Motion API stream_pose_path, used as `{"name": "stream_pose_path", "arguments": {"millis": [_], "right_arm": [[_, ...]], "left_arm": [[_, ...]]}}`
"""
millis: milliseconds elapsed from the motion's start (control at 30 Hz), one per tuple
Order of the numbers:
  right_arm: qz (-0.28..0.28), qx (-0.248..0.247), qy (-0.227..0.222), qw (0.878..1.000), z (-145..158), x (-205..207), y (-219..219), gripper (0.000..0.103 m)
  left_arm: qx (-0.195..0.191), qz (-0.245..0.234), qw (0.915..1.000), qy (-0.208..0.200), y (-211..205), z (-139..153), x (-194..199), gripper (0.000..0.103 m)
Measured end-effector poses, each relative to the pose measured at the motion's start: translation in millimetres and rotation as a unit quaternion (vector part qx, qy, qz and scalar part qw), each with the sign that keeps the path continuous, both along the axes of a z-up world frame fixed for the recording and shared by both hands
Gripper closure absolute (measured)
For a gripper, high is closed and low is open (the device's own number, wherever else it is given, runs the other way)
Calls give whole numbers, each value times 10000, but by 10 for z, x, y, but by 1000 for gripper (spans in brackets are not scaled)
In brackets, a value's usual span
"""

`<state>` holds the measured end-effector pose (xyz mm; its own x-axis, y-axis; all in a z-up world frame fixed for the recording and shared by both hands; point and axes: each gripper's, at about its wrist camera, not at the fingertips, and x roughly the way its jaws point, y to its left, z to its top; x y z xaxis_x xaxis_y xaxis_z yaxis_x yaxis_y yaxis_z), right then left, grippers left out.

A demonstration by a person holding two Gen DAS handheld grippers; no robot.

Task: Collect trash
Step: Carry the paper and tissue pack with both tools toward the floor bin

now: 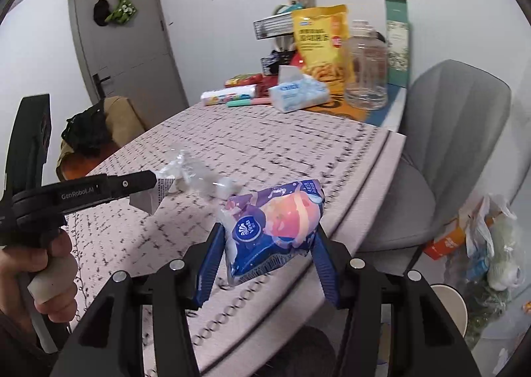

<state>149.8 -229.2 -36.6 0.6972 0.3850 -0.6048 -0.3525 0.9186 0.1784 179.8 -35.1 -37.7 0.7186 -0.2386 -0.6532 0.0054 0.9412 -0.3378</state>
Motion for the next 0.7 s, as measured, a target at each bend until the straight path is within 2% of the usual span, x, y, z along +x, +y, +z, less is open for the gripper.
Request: {"name": "stream_pose_path", "arguments": {"millis": [333,700], "right_arm": [[-627,180,-21,9979,-53,-5,-705,52],[-1339,367,204,9901,-387,91,-1502,52]], "left_arm": [[206,-576,9981,125,-796,-62,277,73],[408,-1123,9920,395,-1591,-332,575,73]]}}
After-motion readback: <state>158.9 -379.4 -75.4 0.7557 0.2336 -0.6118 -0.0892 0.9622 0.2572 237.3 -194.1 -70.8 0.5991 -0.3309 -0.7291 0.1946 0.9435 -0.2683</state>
